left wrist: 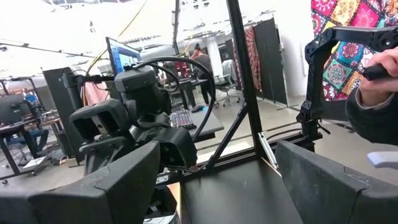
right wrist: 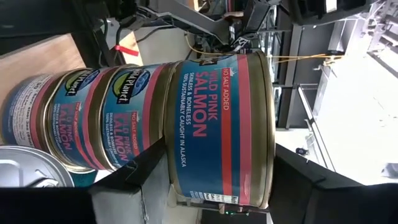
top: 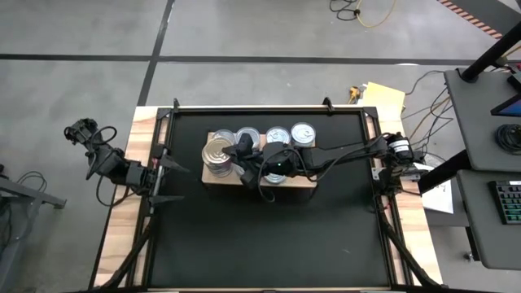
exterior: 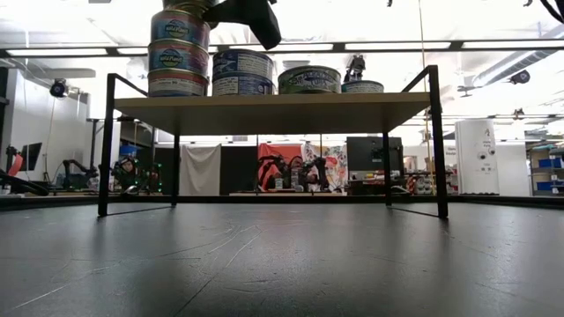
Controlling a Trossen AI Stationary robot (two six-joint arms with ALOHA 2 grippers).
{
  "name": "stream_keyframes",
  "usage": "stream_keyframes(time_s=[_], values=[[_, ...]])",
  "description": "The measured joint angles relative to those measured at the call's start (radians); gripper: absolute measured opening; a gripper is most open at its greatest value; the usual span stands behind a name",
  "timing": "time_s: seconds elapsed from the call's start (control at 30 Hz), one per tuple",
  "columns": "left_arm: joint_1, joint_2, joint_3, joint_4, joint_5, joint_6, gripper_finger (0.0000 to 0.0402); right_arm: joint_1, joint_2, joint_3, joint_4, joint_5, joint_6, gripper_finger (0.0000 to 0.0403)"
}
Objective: Stack canned seafood by type on shelf
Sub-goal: Stack the blue tuna can on the blue tuna can
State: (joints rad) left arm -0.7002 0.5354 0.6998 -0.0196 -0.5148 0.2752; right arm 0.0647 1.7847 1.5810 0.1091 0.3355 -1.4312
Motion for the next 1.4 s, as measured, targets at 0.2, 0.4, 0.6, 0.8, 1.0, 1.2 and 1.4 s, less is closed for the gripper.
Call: stream_keyframes(time_s=[0.2, 0.4, 0.6, 0.8, 1.0, 1.2, 1.4], values=[[0.0, 0.001, 0.0, 0.0, 0.0, 0.0, 0.0304, 0.0, 0.0, 0.0, 0.003, 0.004, 0.03, 0.02], [0.0, 0.001, 0.0, 0.003, 0.0, 0.0, 0.0304, -0.001, 0.001, 0.001, 0.038, 0.031, 0.05, 0.0201], [0.0, 0.001, 0.0, 0.005, 0.0, 0.0, 0.0304, -0.001, 0.001, 0.002, 0.036, 0.031, 0.057, 0.0201], [0.0, 0.001, 0.0, 0.005, 0.0, 0.0, 0.0304, -0.001, 0.001, 0.002, 0.037, 0.031, 0.059, 0.0201], [0.0, 0.001, 0.0, 0.009, 0.0, -0.006, 0.0304, -0.001, 0.001, 0.002, 0.036, 0.032, 0.063, 0.0201], [0.0, 0.001, 0.0, 0.009, 0.0, -0.011, 0.0304, -0.001, 0.001, 0.002, 0.033, 0.032, 0.073, 0.0201], [0.0, 0.001, 0.0, 0.009, 0.0, -0.011, 0.0304, -0.001, 0.001, 0.002, 0.03, 0.043, 0.084, 0.0205]])
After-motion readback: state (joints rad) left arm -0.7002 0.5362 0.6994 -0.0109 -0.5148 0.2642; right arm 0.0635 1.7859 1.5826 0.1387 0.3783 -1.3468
